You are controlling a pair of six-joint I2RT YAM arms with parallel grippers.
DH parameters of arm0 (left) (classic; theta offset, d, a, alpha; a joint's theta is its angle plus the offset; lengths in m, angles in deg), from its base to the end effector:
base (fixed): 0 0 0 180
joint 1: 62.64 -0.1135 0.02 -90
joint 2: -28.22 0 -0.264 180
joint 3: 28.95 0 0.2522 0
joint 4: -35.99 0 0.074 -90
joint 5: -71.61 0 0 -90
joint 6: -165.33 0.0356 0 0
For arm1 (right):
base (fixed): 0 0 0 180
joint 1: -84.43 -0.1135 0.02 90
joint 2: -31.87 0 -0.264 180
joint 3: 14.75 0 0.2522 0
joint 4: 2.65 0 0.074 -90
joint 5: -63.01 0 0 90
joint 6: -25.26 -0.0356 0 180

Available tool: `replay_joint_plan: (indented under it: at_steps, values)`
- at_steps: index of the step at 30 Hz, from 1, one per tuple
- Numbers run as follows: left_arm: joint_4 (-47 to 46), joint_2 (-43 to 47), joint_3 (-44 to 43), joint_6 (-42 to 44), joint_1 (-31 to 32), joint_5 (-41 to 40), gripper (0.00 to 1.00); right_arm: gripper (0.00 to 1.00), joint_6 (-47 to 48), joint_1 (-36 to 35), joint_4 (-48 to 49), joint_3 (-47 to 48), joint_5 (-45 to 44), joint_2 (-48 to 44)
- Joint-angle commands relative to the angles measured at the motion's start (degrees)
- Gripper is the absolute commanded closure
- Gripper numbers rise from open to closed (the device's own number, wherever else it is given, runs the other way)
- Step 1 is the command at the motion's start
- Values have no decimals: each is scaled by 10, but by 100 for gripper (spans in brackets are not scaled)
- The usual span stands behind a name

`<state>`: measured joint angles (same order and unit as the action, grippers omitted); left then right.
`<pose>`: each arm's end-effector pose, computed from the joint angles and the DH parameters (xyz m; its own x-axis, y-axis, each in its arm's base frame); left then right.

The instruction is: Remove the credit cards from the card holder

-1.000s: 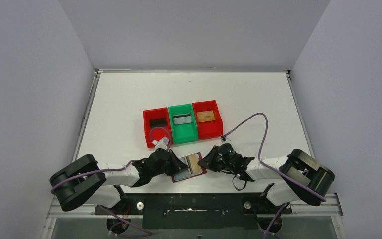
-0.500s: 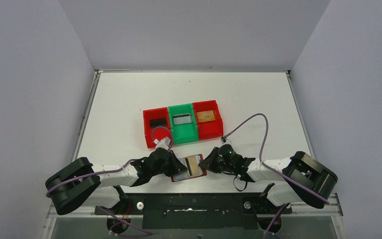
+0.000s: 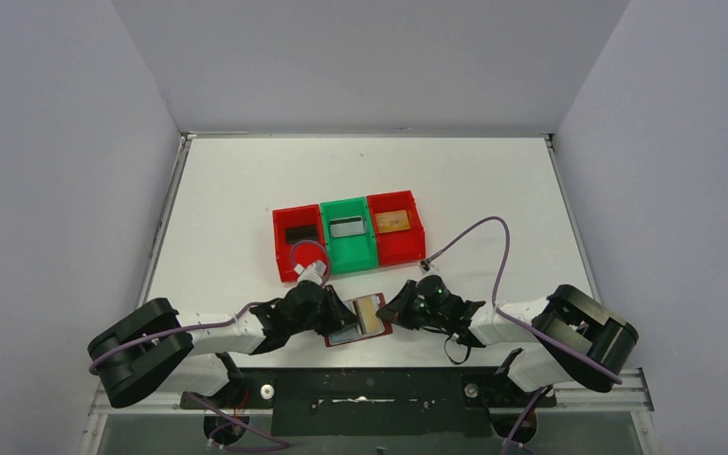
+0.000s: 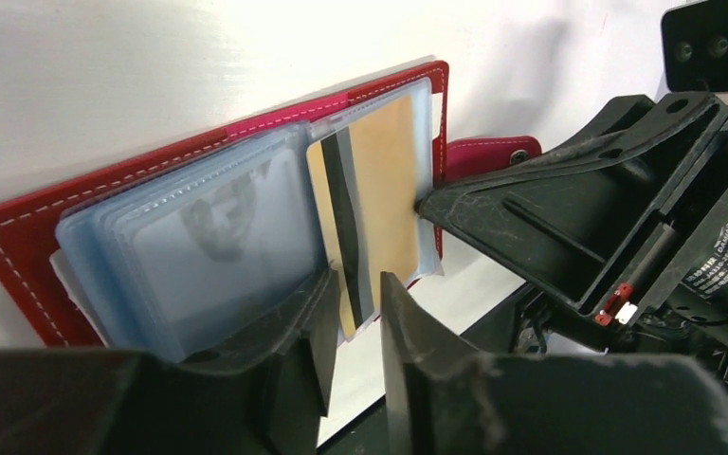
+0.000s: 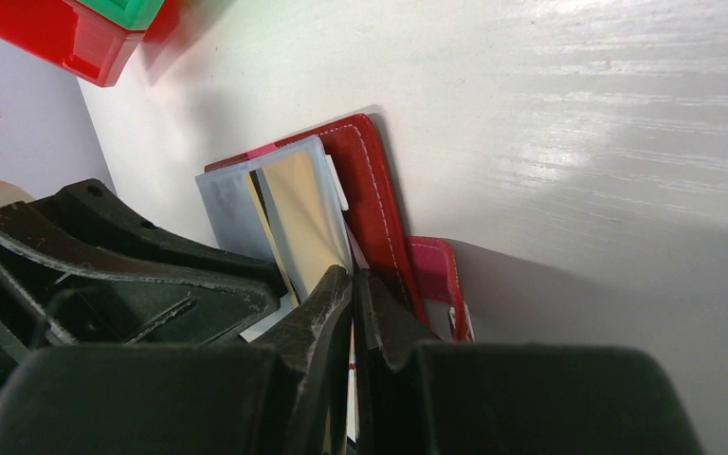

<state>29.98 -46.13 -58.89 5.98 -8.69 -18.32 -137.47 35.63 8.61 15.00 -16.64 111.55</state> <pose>0.1264 -0.1737 0.1231 -0.8860 -0.3729 -0.2757 -0.0567 0.6772 -0.7336 0.1402 0.1699 0.1121 -0.9172 0.3784 -0.1246 0.1458 0.6100 0.7789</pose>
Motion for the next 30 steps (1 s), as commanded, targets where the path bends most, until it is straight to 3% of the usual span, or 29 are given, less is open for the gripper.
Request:
replay_joint_plan:
  at_steps: [1,4,7,13,24,30]
  values:
    - [-4,-1,4,-39,3,-25,71,100,14,-7,-41,-17,-2,15]
    - [11,19,16,-56,5,-44,55,100,13,-7,-46,-18,-5,12]
    - [72,33,0,-59,5,-66,50,100,13,-7,-49,-17,-7,9]
    - [179,7,-58,-42,6,-98,48,100,13,-6,-60,-17,-11,1]
    - [297,-137,-179,-18,39,-112,48,100,11,-9,-60,-19,-14,-6]
    - [253,-150,-181,-21,48,-101,48,100,10,-9,-40,-23,-2,1]
